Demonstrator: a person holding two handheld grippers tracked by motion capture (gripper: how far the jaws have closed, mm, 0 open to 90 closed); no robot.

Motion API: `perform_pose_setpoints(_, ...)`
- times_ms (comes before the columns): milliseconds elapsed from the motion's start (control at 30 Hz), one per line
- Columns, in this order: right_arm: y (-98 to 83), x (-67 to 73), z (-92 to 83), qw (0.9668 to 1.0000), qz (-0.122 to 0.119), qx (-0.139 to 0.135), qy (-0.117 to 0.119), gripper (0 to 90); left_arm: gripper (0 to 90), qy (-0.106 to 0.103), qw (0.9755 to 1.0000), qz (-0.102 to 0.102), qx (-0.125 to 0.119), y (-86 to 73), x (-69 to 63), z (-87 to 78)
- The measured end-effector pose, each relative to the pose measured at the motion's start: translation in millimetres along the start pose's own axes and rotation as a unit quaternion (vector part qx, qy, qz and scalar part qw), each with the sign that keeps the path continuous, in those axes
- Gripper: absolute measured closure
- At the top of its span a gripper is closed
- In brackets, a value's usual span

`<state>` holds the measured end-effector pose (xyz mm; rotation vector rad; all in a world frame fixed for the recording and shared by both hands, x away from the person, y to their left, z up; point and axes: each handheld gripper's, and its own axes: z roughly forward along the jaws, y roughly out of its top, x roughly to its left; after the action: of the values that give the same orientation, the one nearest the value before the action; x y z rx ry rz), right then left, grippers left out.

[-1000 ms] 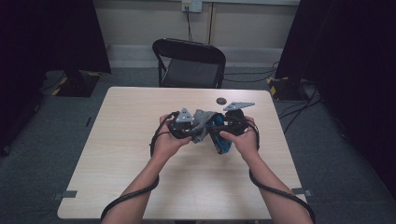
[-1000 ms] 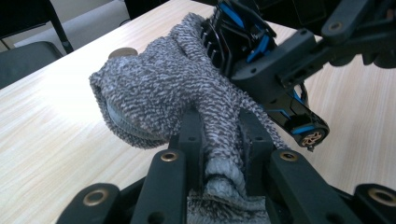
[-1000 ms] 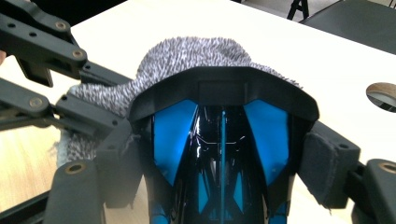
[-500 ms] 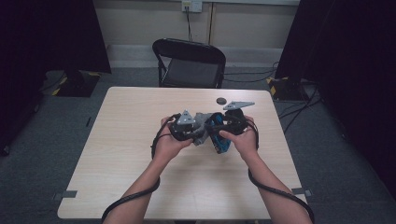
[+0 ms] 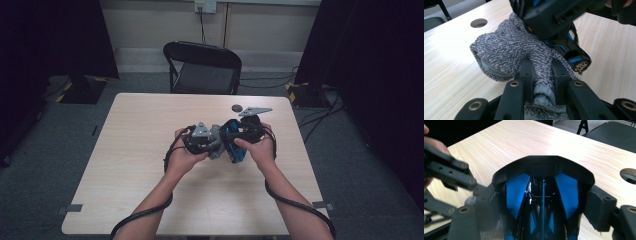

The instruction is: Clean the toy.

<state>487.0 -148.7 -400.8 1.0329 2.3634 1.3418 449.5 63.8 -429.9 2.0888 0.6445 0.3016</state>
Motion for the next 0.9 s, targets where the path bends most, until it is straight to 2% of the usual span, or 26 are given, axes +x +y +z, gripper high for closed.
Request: perform_pose_setpoints(900,5.4,-0.4,-0.7,1.0000,0.003,-0.003,0.000,25.3,74.7,-0.017,0.9998,0.002,0.005,-9.0,-11.1,10.1)
